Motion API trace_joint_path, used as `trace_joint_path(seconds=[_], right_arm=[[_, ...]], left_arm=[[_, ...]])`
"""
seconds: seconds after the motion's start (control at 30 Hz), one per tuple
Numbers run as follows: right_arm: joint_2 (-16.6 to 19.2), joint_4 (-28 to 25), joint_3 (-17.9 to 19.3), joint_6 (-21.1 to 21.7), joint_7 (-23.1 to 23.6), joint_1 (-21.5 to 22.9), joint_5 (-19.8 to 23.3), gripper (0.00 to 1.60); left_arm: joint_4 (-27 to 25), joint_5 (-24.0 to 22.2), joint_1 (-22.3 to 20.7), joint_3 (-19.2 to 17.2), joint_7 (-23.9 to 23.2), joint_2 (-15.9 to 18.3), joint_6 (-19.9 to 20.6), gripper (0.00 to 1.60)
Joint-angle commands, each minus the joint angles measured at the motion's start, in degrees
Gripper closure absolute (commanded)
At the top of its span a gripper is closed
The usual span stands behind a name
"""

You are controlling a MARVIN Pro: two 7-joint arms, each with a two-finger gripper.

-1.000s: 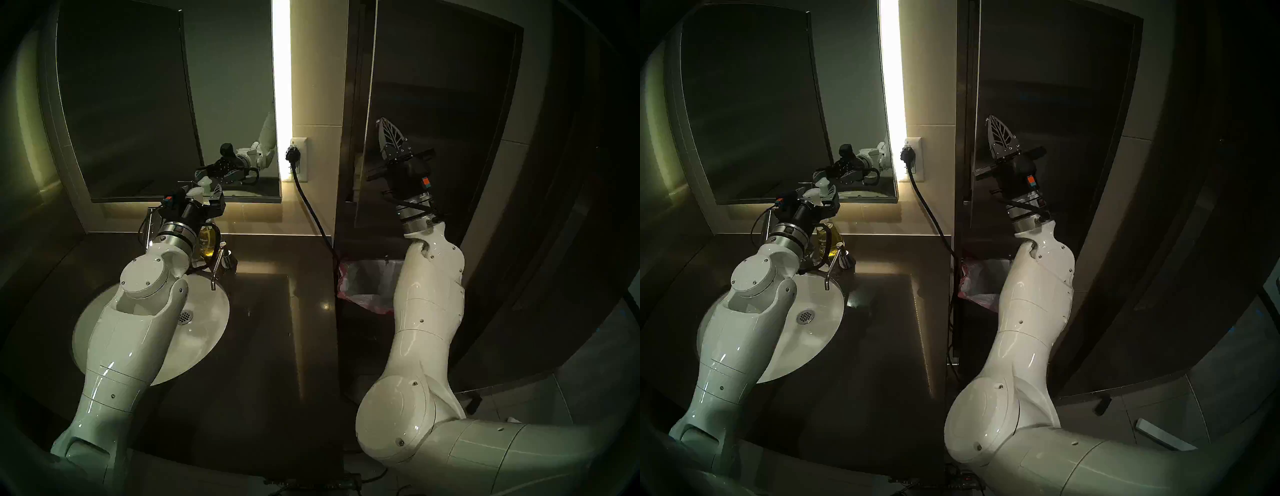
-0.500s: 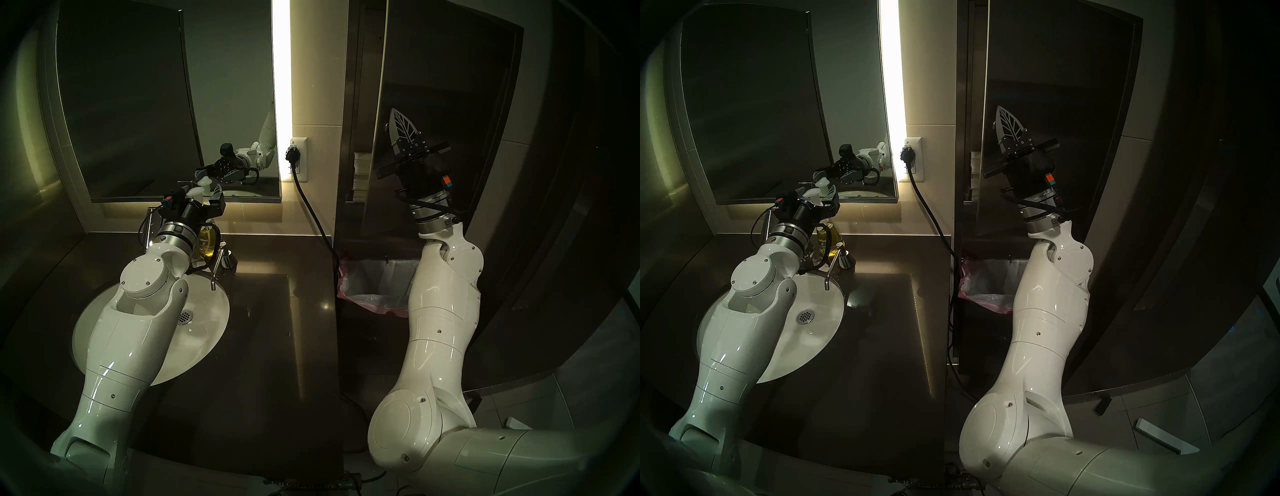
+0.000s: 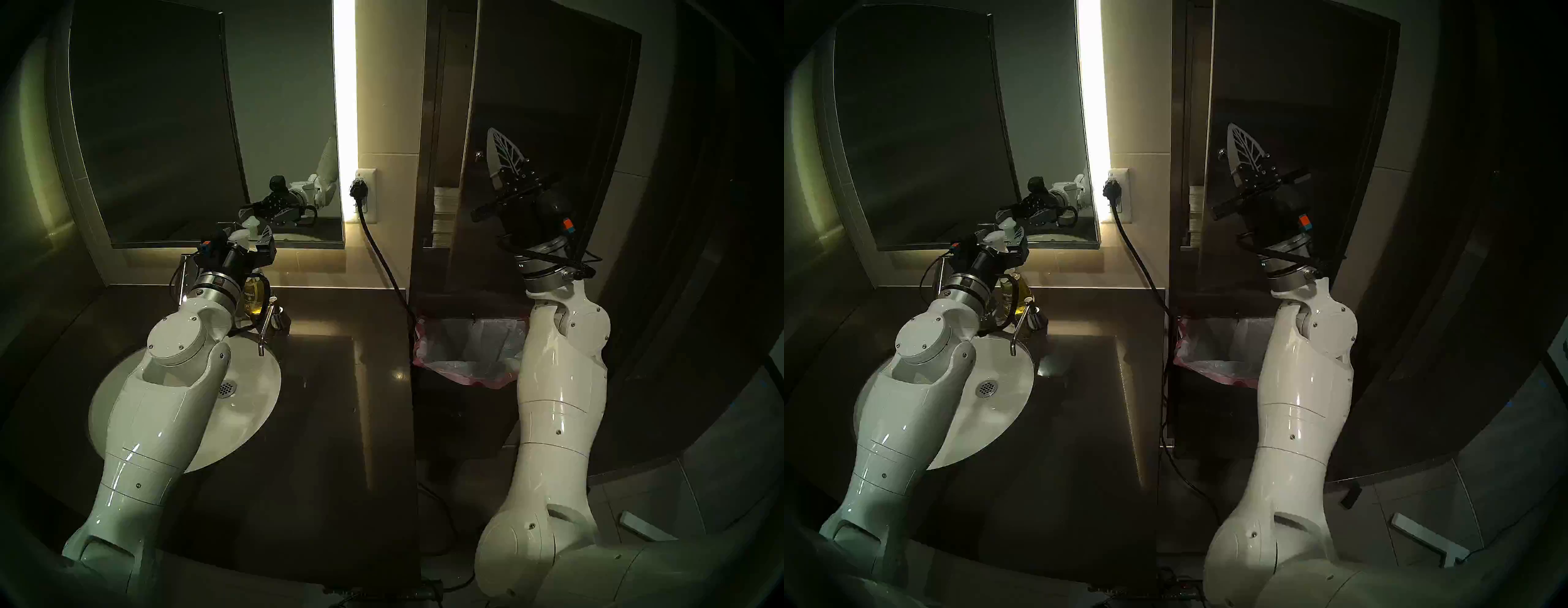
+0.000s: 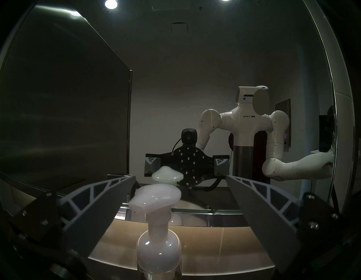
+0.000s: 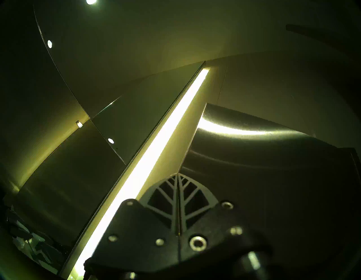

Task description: Twist key and open towel dispenser

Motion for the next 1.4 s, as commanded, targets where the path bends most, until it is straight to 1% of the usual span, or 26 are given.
trace_joint_path(seconds=[0.0, 0.07, 0.1, 0.17, 0.23, 0.27, 0.3, 0.33, 0.53, 0.67, 0.7, 0.77, 0.8, 0.97, 1.0, 1.03, 1.07, 1.1, 1.13, 1.17, 1.2, 1.27, 1.37], right_arm=[[2.58, -5.69, -3.03, -0.37, -2.16, -1.85, 3.32, 1.60], [3.98, -8.67, -4.77, 1.30, -2.96, -3.39, 4.17, 1.60], [3.27, -7.74, -4.54, 0.66, -2.30, -2.83, 4.81, 1.60], [4.56, -10.31, -5.86, 2.44, -3.87, -4.50, 5.47, 1.60], [4.47, -10.67, -6.06, 3.25, -4.65, -4.67, 6.66, 1.60], [5.10, -12.24, -6.89, 5.34, -5.64, -5.55, 7.63, 1.60], [5.19, -12.61, -7.20, 6.37, -5.91, -5.71, 8.22, 1.60], [5.21, -12.56, -8.02, 7.86, -6.46, -5.81, 10.34, 1.60], [6.25, -14.20, -11.92, 12.95, -8.70, -7.32, 15.27, 1.60], [6.38, -14.83, -13.23, 16.18, -9.36, -7.54, 18.81, 1.60], [6.52, -15.05, -13.82, 17.11, -10.36, -7.80, 20.09, 1.60], [6.73, -15.29, -14.41, 18.88, -9.87, -7.92, 21.73, 1.60], [6.64, -15.47, -14.72, 19.22, -10.39, -8.12, 21.98, 1.60], [7.34, -15.40, -17.31, 21.31, -11.65, -8.85, 26.22, 1.60], [7.33, -15.42, -17.70, 21.30, -11.58, -8.88, 26.30, 1.60], [7.29, -15.36, -18.04, 22.37, -10.09, -8.78, 26.88, 1.60], [7.43, -15.46, -18.59, 22.36, -10.22, -8.88, 27.06, 1.60], [7.39, -15.26, -18.83, 23.34, -8.85, -8.75, 27.48, 1.60], [7.46, -15.24, -19.04, 23.70, -8.53, -8.79, 27.29, 1.60], [8.75, -14.85, -19.36, 23.73, -7.62, -8.42, 26.66, 1.60], [9.33, -14.46, -19.51, 24.45, -7.01, -8.13, 27.12, 1.60], [10.53, -13.52, -19.51, 24.41, -5.56, -7.21, 26.47, 1.60], [12.64, -11.10, -18.92, 24.63, -3.71, -4.60, 25.04, 1.60]], left_arm=[[-1.54, -0.09, -1.89, -0.41, -0.09, -0.06, -0.74, 0.00], [-1.54, -0.08, -1.89, -0.41, -0.09, -0.05, -0.73, 0.00], [-1.54, -0.08, -1.89, -0.41, -0.09, -0.05, -0.73, 0.00], [-1.54, -0.09, -1.89, -0.42, -0.09, -0.06, -0.74, 0.00], [-1.54, -0.09, -1.90, -0.42, -0.09, -0.06, -0.75, 0.00], [-1.54, -0.09, -1.90, -0.42, -0.09, -0.07, -0.76, 0.00], [-1.54, -0.09, -1.90, -0.42, -0.09, -0.07, -0.76, 0.00], [-1.54, -0.09, -1.89, -0.42, -0.09, -0.06, -0.75, 0.00], [-1.54, -0.09, -1.91, -0.42, -0.09, -0.07, -0.77, 0.00], [-1.54, -0.09, -1.91, -0.42, -0.09, -0.08, -0.78, 0.00], [-1.54, -0.09, -1.91, -0.42, -0.09, -0.08, -0.78, 0.00], [-1.54, -0.09, -1.91, -0.42, -0.09, -0.08, -0.79, 0.00], [-1.54, -0.09, -1.92, -0.42, -0.09, -0.08, -0.79, 0.00], [-1.54, -0.09, -1.92, -0.42, -0.09, -0.09, -0.80, 0.00], [-1.54, -0.09, -1.92, -0.42, -0.09, -0.09, -0.81, 0.00], [-1.54, -0.09, -1.92, -0.42, -0.09, -0.08, -0.80, 0.00], [-1.54, -0.09, -1.92, -0.42, -0.09, -0.09, -0.80, 0.00], [-1.54, -0.09, -1.92, -0.42, -0.09, -0.08, -0.79, 0.00], [-1.54, -0.09, -1.92, -0.42, -0.09, -0.09, -0.80, 0.00], [-1.54, -0.09, -1.92, -0.42, -0.09, -0.09, -0.81, 0.00], [-1.54, -0.09, -1.92, -0.42, -0.09, -0.09, -0.81, 0.00], [-1.54, -0.09, -1.92, -0.42, -0.09, -0.09, -0.81, 0.00], [-1.54, -0.09, -1.92, -0.42, -0.09, -0.08, -0.79, 0.00]])
